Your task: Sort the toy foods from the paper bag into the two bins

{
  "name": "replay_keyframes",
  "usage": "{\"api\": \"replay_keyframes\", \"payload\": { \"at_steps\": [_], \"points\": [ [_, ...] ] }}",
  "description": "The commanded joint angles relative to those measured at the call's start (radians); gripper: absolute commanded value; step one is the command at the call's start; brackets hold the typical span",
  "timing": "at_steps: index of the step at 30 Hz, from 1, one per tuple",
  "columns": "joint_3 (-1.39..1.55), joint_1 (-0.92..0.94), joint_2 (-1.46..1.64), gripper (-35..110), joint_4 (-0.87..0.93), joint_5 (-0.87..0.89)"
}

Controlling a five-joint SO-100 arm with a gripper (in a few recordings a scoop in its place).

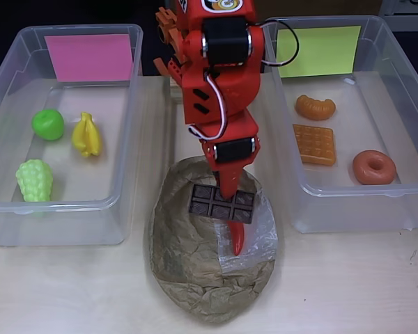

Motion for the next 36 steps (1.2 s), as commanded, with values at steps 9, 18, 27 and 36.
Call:
{"api": "replay_keyframes", "payload": {
  "at_steps": [9,18,27,36],
  "points": [
    [0.192,-0.247,0.502,0,0.069,0.541],
    [0.445,-0.747,0.802,0,0.046,1.477],
    [0.629,-1.081,0.887,6,-0.219,2.138],
    [0.772,-1.169,0.893,7,-0.555,2.327]
  ]
}}
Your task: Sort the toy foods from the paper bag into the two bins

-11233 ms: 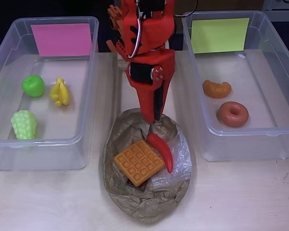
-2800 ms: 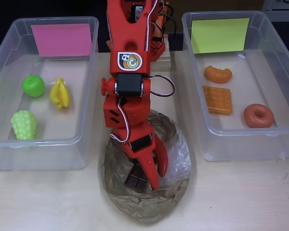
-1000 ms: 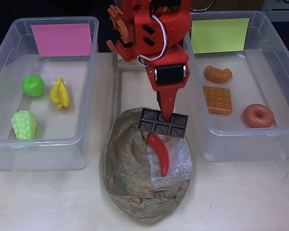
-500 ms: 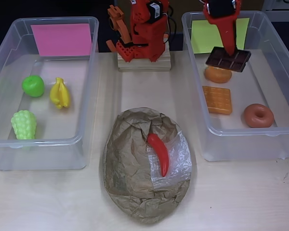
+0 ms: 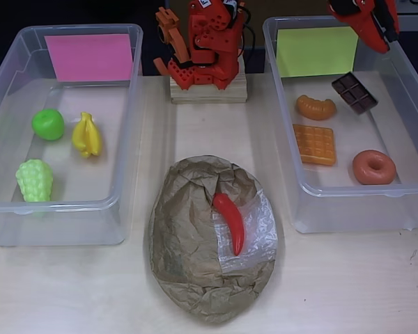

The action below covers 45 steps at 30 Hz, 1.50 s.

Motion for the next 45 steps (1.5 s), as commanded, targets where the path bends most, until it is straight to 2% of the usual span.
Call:
{"api": "replay_keyframes", "payload": {
  "at_steps": [1,8,17,20,23,26,30,36,45],
  "points": [
    [0.012,-0.017,0.035,8,-0.037,0.011],
    [0.028,0.061,0.067,11,0.018,-0.213],
    [0.0,0.41,0.097,22,0.133,-0.933],
    [0.0,0.569,0.083,29,0.104,-1.172],
    [-0.015,0.703,0.051,32,0.084,-1.299],
    [-0.037,0.815,0.008,33,0.08,-1.319],
    [-0.02,0.936,-0.011,34,0.044,-1.244],
    [-0.017,1.02,-0.129,34,0.055,-1.169],
    [-0.13,1.088,-0.472,33,-0.052,-1.267]
  ]
}}
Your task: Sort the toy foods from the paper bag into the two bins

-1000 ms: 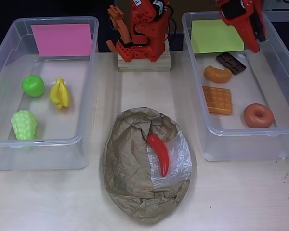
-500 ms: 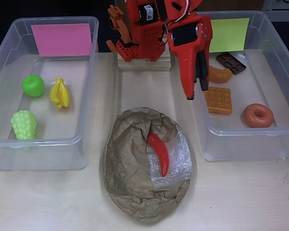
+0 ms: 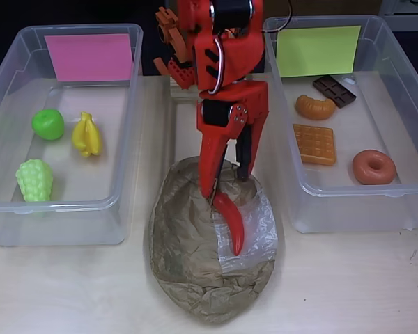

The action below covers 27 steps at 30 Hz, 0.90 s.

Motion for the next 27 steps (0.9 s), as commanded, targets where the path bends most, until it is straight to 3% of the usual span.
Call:
{"api": "replay_keyframes", "payload": {
  "at_steps": [1,9,27],
  "points": [
    [-0.083,0.018,-0.109,33,-0.018,-0.023],
    [-0.176,0.032,-0.318,32,-0.029,-0.015],
    [-0.14,-0.035,-0.446,34,-0.101,0.061]
  ]
}}
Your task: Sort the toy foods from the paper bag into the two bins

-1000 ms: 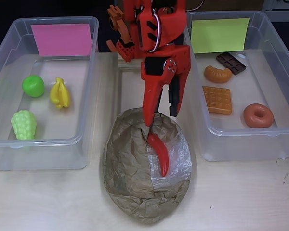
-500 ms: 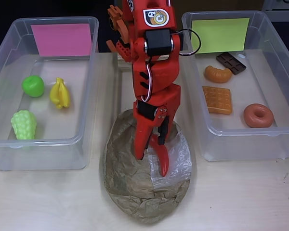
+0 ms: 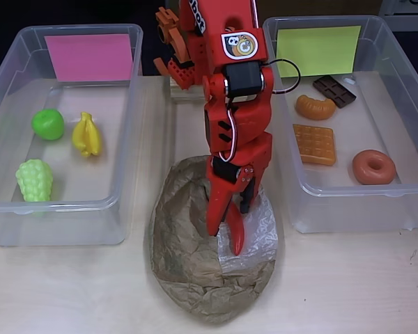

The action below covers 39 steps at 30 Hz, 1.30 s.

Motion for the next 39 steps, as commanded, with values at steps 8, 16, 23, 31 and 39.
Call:
{"api": "replay_keyframes", "payload": {
  "at_steps": [8,16,23,31,39],
  "points": [
    [0.009,0.009,-0.106,32,-0.101,0.009],
    [-0.005,0.052,-0.167,20,-0.169,-0.028],
    [-0.077,0.078,-0.155,0,-0.061,-0.081],
    [-0.261,0.064,-0.114,0,0.178,-0.192],
    [-0.588,0.061,-0.08,0,0.488,-0.316]
  ]
}}
